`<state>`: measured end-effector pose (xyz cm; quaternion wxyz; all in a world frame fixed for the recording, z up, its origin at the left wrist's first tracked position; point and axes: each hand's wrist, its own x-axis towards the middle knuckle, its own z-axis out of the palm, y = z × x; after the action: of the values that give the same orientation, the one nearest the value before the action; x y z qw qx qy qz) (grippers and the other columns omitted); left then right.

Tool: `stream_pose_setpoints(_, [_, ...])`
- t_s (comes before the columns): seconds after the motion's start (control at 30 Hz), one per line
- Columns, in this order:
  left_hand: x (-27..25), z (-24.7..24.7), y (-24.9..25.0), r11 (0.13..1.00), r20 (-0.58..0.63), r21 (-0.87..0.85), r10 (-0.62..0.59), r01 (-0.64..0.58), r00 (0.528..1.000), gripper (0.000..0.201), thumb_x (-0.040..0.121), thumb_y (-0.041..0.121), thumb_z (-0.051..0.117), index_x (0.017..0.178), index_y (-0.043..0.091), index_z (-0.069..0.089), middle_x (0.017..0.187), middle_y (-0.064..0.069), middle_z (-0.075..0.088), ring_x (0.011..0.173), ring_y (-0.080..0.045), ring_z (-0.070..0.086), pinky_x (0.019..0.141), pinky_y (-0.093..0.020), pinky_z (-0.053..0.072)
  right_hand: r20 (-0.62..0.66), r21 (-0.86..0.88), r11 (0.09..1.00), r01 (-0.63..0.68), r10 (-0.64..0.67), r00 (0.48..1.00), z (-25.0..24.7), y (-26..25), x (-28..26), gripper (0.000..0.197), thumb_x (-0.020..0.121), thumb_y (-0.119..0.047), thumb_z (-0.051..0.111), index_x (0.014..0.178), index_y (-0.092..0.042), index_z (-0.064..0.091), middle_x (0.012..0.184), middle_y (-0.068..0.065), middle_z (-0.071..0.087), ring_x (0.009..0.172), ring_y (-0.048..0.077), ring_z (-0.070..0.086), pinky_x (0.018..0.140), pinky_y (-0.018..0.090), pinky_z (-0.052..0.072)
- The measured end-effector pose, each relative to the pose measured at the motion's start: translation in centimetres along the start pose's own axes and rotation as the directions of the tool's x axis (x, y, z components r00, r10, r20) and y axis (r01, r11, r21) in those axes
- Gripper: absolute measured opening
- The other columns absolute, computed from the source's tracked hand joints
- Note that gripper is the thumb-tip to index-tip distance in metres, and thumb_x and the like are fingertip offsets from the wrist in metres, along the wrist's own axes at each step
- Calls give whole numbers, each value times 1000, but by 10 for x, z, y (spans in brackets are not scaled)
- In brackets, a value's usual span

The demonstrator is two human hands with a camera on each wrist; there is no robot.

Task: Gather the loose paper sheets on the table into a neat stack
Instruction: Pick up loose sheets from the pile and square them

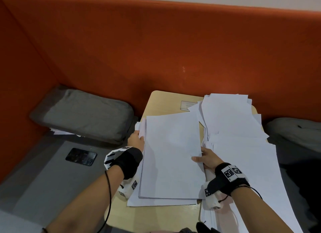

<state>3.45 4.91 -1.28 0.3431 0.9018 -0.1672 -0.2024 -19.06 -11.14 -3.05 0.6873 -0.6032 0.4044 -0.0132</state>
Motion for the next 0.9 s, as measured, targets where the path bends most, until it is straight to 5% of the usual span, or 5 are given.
stream_pose_setpoints(0.23, [2, 1, -13, 991, -7, -116, -72, 70, 997, 27, 95, -2, 37, 116, -9, 52, 116, -25, 57, 107, -39, 52, 90, -35, 41, 20, 71, 997, -21, 20, 1000, -1, -1, -3, 34, 83, 13, 59, 114, 0, 57, 111, 15, 63, 70, 11, 70, 59, 21, 55])
stream_pose_setpoints(0.37, [6, 3, -12, 970, -24, -222, -104, 96, 994, 30, 100, 13, 33, 73, 2, 45, 93, -22, 50, 87, -32, 45, 75, -32, 33, 42, 46, 998, -46, 45, 998, -1, -1, -6, 30, 81, 13, 61, 107, -2, 62, 101, 13, 69, 72, 15, 70, 63, 25, 56])
stream_pose_setpoints(0.53, [3, 6, -8, 961, 58, -267, -56, 69, 997, 36, 90, 23, 58, 118, 1, 52, 118, -18, 58, 111, -35, 54, 92, -37, 43, 30, 6, 999, -52, 52, 998, 3, -4, -7, 33, 77, 13, 65, 108, 2, 65, 97, 13, 71, 80, 23, 69, 77, 31, 55])
stream_pose_setpoints(0.8, [-13, -11, 19, 874, 8, -423, 266, -238, 964, 26, 85, 0, 57, 111, 4, 56, 104, -16, 63, 96, -32, 61, 82, -37, 51, -28, 7, 999, -41, 41, 999, 6, -9, -8, 33, 78, 4, 70, 110, 4, 61, 103, 16, 68, 84, 27, 66, 75, 34, 56])
stream_pose_setpoints(0.9, [-24, -29, 45, 768, 27, -553, 404, -323, 914, 25, 86, -5, 55, 107, 8, 56, 99, -12, 64, 85, -17, 65, 76, -29, 55, -131, 145, 988, 52, -33, 991, 4, -21, -8, 40, 80, -3, 70, 116, -5, 53, 110, 12, 65, 94, 26, 65, 82, 38, 55])
